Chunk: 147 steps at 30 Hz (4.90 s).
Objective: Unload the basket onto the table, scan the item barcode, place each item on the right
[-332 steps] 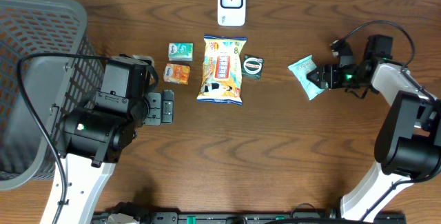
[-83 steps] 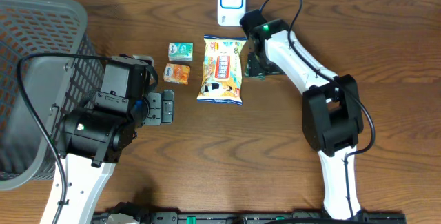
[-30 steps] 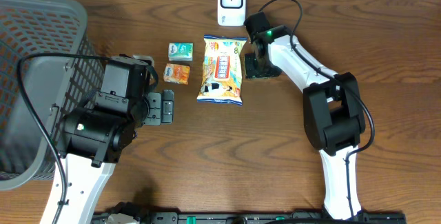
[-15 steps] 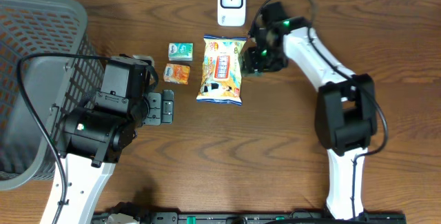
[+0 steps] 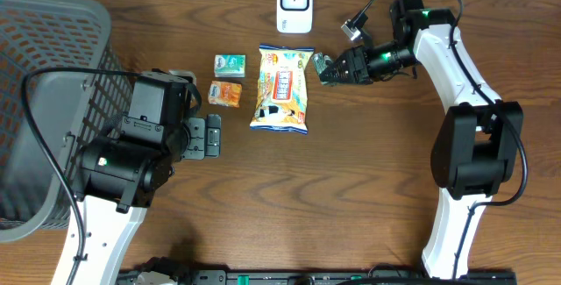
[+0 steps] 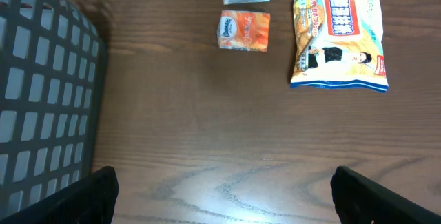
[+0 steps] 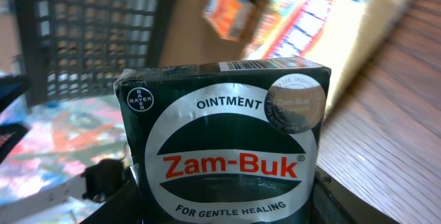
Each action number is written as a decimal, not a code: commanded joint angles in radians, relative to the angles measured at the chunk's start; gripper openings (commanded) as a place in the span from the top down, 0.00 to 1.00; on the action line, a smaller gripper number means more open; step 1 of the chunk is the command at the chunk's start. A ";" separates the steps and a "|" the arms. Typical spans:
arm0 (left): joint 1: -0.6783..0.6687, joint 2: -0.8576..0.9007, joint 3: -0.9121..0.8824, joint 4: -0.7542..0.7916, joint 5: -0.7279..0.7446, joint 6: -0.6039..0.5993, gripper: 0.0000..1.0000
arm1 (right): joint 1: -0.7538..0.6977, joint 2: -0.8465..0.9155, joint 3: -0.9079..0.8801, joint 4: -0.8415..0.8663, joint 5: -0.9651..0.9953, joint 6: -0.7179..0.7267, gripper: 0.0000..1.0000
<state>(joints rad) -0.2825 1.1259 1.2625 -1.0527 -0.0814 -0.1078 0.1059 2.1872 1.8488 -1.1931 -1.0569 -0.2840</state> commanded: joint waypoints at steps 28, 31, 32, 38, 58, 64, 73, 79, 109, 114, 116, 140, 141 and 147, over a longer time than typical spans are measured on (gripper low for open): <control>0.000 0.003 0.013 -0.005 -0.006 0.001 0.02 | 0.095 -0.004 -0.021 0.046 1.087 0.473 0.45; 0.000 0.003 0.013 -0.005 -0.006 0.001 0.02 | 0.114 0.014 -0.046 0.088 1.109 0.531 0.46; 0.000 0.003 0.013 -0.005 -0.006 0.001 0.02 | 0.119 0.018 -0.058 0.105 1.116 0.550 0.46; 0.000 0.003 0.013 -0.005 -0.006 0.001 0.02 | 0.172 0.021 -0.119 0.169 1.285 0.631 0.39; 0.000 0.003 0.013 -0.005 -0.006 0.001 0.02 | 0.375 0.021 -0.121 0.279 1.343 0.681 0.33; 0.000 0.003 0.013 -0.005 -0.006 0.001 0.02 | 0.357 0.021 -0.125 0.318 1.343 0.716 0.96; 0.000 0.003 0.013 -0.005 -0.006 0.001 0.02 | 0.320 0.021 -0.192 0.349 1.336 0.725 0.99; 0.000 0.003 0.013 -0.005 -0.006 0.001 0.02 | 0.285 0.021 -0.209 0.342 1.343 0.724 0.99; 0.000 0.003 0.013 -0.005 -0.006 0.001 0.02 | -0.040 0.017 -0.201 -0.023 0.938 0.456 0.99; 0.000 0.003 0.013 -0.005 -0.006 0.001 0.02 | -0.039 0.017 -0.193 -0.143 0.918 0.431 0.99; 0.000 0.003 0.013 -0.005 -0.006 0.001 0.02 | -0.039 0.017 -0.193 -0.144 0.889 0.431 0.99; 0.000 0.003 0.013 -0.005 -0.006 0.001 0.02 | -0.035 0.017 -0.215 0.164 1.003 0.593 0.99; 0.000 0.003 0.013 -0.005 -0.006 0.001 0.02 | -0.037 0.017 -0.215 0.185 1.002 0.603 0.99; 0.000 0.003 0.013 -0.005 -0.006 0.001 0.02 | -0.037 0.017 -0.215 0.310 1.051 0.639 0.98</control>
<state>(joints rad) -0.2825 1.1259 1.2625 -1.0527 -0.0814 -0.1078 0.0731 2.2021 1.6398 -0.9005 -0.0689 0.3077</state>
